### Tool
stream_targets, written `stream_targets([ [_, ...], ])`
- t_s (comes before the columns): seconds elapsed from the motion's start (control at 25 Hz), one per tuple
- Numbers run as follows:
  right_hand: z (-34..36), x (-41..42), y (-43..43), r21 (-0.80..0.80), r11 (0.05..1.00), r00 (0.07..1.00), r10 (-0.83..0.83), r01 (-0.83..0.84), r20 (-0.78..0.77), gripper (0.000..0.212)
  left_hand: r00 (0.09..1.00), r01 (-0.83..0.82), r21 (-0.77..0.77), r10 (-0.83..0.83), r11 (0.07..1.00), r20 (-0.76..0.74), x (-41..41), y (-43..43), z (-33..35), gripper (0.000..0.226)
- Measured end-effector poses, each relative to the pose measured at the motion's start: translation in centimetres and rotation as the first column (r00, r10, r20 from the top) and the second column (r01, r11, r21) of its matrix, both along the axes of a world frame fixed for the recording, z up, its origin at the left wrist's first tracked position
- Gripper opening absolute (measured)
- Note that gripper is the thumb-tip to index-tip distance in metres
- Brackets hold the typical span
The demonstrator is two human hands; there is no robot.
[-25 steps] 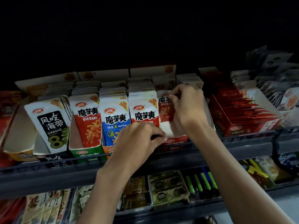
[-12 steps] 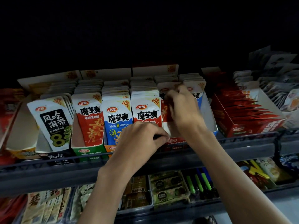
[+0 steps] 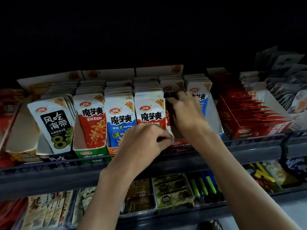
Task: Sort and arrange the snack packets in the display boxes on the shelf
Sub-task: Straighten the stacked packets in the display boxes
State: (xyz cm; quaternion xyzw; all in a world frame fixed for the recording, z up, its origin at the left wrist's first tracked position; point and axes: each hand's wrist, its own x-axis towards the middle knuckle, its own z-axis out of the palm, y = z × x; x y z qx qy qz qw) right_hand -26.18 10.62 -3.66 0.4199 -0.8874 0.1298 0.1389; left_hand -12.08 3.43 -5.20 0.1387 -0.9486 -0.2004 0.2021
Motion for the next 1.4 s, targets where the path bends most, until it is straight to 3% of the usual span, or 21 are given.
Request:
stream_targets([
  [0.08, 0.5, 0.2, 0.4, -0.053, 0.999, 0.996, -0.002, 0.007, 0.084, 0.046, 1.0, 0.014, 0.002, -0.014, 1.0, 0.001, 0.2, 0.1, 0.1, 0.017],
  [0.2, 1.1, 0.5, 1.4, -0.237, 0.97, 0.997, -0.035, 0.052, 0.075, 0.036, 0.999, 0.029, 0.053, -0.027, 0.998, -0.022, 0.8, -0.1, 0.2, 0.019],
  [0.32, 2.2, 1.7, 2.4, -0.383, 0.922, 0.998, -0.055, 0.06, 0.025, 0.024, 0.984, 0.012, 0.157, 0.016, 0.988, -0.179, 2.2, -0.5, 1.0, 0.018],
  [0.4, 3.1, 2.9, 2.8, -0.451, 0.892, 0.999, -0.038, 0.031, -0.006, 0.02, 0.924, -0.124, 0.257, 0.206, 0.958, -0.323, 3.5, -1.6, 1.8, 0.016],
  [0.48, 3.9, 4.3, 2.7, -0.489, 0.872, 1.0, 0.018, -0.024, -0.018, 0.018, 0.808, -0.261, 0.369, 0.411, 0.892, -0.421, 4.9, -3.6, 2.1, 0.011],
  [0.6, 4.4, 6.6, 1.5, -0.529, 0.831, 0.971, 0.235, -0.171, 0.055, 0.018, 0.698, -0.479, 0.425, 0.627, 0.768, -0.347, 6.9, -6.7, 1.9, 0.011],
  [0.72, 4.2, 8.8, -1.3, -0.463, 0.846, 0.915, 0.373, -0.266, 0.155, 0.019, 0.678, -0.637, 0.325, 0.708, 0.699, -0.196, 8.4, -8.0, 1.4, 0.01],
  [0.88, 3.7, 11.5, -5.9, -0.333, 0.878, 0.888, 0.42, -0.344, 0.187, 0.031, 0.682, -0.698, 0.182, 0.72, 0.693, -0.127, 10.1, -8.8, 1.4, 0.011],
  [1.12, 3.5, 13.1, -10.6, -0.186, 0.935, 0.946, 0.317, -0.301, 0.066, 0.041, 0.751, -0.645, 0.193, 0.66, 0.739, -0.016, 11.1, -10.6, 0.6, 0.007],
  [1.4, 3.7, 13.9, -12.2, -0.15, 0.963, 0.972, 0.231, -0.222, 0.044, 0.037, 0.796, -0.586, 0.2, 0.604, 0.785, -0.04, 11.8, -11.1, 0.6, 0.011],
])
